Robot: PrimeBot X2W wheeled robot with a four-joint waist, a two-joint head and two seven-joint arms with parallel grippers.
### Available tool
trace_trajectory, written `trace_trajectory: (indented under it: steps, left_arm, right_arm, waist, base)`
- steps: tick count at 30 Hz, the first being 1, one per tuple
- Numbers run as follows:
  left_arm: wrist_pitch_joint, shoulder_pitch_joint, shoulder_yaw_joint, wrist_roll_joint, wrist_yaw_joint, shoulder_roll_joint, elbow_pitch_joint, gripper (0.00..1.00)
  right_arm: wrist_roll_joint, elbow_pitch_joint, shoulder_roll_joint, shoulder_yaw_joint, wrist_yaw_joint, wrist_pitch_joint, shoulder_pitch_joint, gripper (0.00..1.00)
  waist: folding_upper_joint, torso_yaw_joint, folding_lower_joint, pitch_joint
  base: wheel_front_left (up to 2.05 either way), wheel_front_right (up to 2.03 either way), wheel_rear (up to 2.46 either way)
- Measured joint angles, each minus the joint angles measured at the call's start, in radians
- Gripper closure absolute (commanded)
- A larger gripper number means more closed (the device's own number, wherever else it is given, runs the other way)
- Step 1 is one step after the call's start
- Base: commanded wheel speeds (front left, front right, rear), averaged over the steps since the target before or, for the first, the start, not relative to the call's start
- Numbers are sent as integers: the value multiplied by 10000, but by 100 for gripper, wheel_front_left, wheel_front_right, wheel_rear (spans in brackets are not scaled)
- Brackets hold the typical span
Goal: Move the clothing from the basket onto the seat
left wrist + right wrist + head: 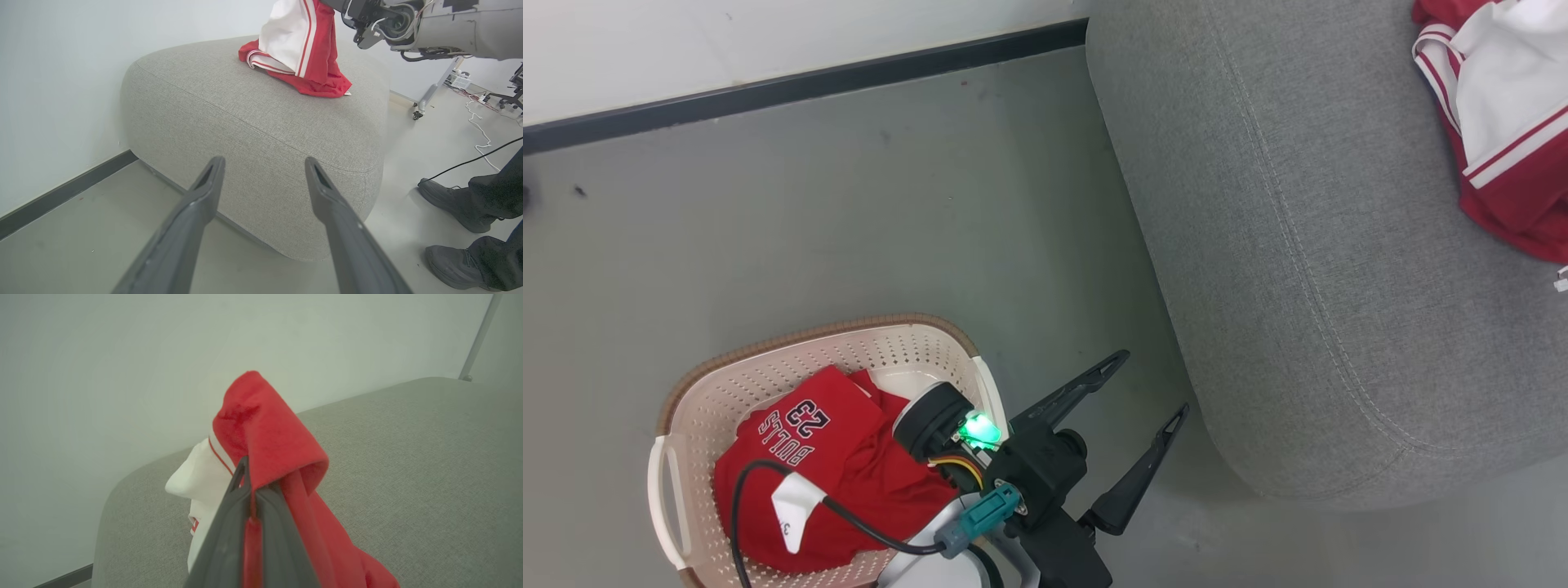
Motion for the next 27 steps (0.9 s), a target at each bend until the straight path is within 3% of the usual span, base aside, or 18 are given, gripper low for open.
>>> trace_trajectory:
  steps: [1, 2, 3, 15, 27]
  left_arm:
    - [0, 0, -17, 0, 0, 2, 23, 0]
    - [0, 0, -38, -2, -2, 4, 44, 0]
    - [0, -1, -59, -2, -6, 6, 61, 0]
    - [-276, -179, -115, -75, -75, -38, 489, 0]
    - [-713, -97, -65, -215, -73, -125, 853, 0]
  right_arm:
    - [4, 61, 15, -4, 12, 0, -8, 100]
    - [35, 132, 33, -6, 23, 0, -25, 75]
    - [59, 222, 44, -4, 42, 0, -50, 0]
    - [-33, 669, 410, 265, 224, 0, -126, 0]
    - [-54, 859, 1047, 479, 408, 2, 1476, 0]
  waist:
    - [0, 1, 0, 5]
    - [0, 3, 0, 9]
    - [0, 4, 0, 10]
    - [0, 48, -1, -336]
    - [-1, 75, -1, -1116]
  base:
    - [0, 0, 0]
    - [0, 0, 0]
    - [0, 0, 0]
    - [0, 0, 0]
    - [0, 0, 0]
